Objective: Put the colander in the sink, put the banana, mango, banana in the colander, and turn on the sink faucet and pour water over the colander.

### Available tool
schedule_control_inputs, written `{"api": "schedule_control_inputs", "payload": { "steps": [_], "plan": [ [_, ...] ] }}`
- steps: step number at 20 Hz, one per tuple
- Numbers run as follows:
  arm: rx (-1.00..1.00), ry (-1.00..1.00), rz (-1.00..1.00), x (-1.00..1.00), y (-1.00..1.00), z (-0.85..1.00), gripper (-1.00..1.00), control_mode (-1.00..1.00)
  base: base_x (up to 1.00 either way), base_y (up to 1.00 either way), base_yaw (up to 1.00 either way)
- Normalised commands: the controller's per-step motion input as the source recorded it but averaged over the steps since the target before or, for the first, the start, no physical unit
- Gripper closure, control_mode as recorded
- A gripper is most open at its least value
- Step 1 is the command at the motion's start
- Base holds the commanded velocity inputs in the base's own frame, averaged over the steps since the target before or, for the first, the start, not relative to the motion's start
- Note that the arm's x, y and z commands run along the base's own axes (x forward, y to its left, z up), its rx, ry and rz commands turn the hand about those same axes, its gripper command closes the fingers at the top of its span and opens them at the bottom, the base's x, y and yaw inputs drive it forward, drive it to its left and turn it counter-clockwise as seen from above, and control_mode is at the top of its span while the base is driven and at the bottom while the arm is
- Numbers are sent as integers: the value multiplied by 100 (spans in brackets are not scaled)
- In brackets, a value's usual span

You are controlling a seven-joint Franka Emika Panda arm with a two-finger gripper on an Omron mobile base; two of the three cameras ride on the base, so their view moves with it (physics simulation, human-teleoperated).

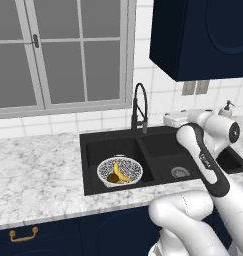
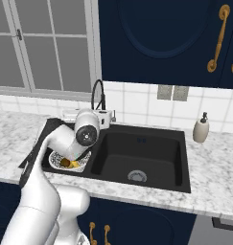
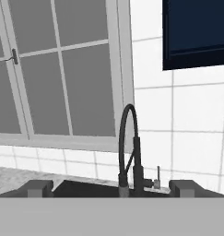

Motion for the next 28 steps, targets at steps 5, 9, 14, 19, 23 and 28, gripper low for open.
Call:
{"api": "schedule_control_inputs", "payload": {
  "steps": [5, 9, 14, 19, 23, 28],
  "plan": [
    [25, -1, 0, 5, -50, -41, -100, -100, 0, 0, 0],
    [7, 0, 0, 31, -32, -22, -100, -100, 0, 0, 0],
    [6, -2, 5, 58, -33, -16, -100, -100, 0, 0, 0],
    [0, -11, 16, 47, -16, -24, -100, -100, 0, 0, 0],
    [-4, -15, 18, 33, 0, -26, -100, -100, 0, 0, 0],
    [-4, 2, 11, 56, 15, -10, -100, -100, 0, 0, 0]
  ]
}}
